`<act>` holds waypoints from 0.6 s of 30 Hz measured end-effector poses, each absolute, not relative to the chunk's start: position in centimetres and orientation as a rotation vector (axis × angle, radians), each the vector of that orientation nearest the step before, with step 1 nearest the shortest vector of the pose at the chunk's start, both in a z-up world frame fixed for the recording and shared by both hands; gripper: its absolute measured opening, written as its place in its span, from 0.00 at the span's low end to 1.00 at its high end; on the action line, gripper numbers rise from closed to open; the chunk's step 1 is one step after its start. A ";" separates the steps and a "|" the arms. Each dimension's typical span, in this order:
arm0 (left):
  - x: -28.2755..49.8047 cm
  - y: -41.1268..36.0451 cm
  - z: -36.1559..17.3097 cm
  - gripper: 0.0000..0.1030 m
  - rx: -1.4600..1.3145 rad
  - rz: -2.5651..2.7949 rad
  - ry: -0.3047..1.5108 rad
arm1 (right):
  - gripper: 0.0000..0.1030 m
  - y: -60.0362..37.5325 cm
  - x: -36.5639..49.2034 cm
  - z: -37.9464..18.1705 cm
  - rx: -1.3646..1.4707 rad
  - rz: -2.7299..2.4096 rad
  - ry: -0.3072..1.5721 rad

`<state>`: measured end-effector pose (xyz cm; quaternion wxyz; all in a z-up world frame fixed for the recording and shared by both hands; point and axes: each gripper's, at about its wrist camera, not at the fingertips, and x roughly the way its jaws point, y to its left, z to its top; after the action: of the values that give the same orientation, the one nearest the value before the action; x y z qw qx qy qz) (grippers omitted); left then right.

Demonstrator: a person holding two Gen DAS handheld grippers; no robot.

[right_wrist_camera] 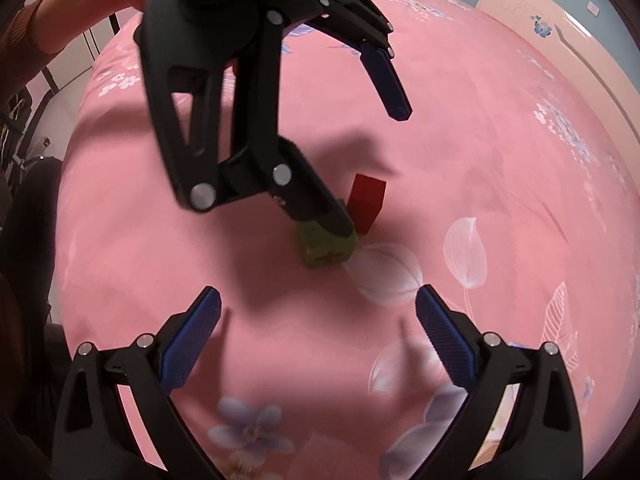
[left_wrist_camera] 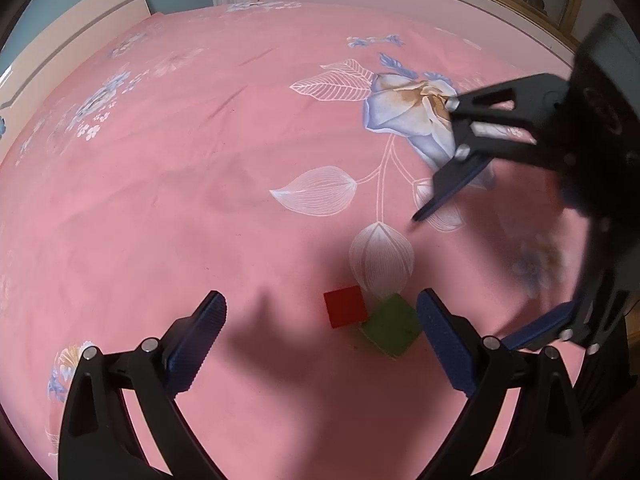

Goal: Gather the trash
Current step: 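Grasp the red block with left tool while right tool grasps the green block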

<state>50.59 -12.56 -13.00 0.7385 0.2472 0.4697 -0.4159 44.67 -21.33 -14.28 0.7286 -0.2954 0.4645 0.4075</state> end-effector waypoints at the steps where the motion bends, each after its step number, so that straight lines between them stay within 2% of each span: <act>1: 50.6 -12.6 -13.0 0.86 0.539 -0.917 1.032 | 0.77 -21.2 44.9 -14.5 -0.646 0.902 1.026; 3: 50.9 -12.6 -13.3 0.77 0.546 -0.905 1.035 | 0.75 -21.0 44.9 -14.7 -0.638 0.910 1.039; 4: 51.1 -12.6 -13.4 0.77 0.544 -0.899 1.039 | 0.74 -20.9 45.1 -14.8 -0.639 0.912 1.039; 7: 51.4 -12.6 -13.6 0.76 0.534 -0.902 1.046 | 0.61 -20.7 45.5 -15.1 -0.631 0.916 1.052; 11: 51.4 -13.0 -14.0 0.75 0.553 -0.908 1.051 | 0.60 -20.5 46.1 -15.5 -0.629 0.911 1.063; 15: 51.5 -12.9 -14.3 0.72 0.554 -0.901 1.060 | 0.51 -20.3 46.0 -15.6 -0.630 0.914 1.064; 18: 51.6 -12.7 -14.6 0.70 0.547 -0.894 1.070 | 0.50 -19.8 46.3 -15.9 -0.647 0.917 1.064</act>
<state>51.63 -12.74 -14.64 0.7323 0.2488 0.4866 -0.4063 46.33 -19.78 -15.88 0.7157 -0.2921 0.4806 0.4142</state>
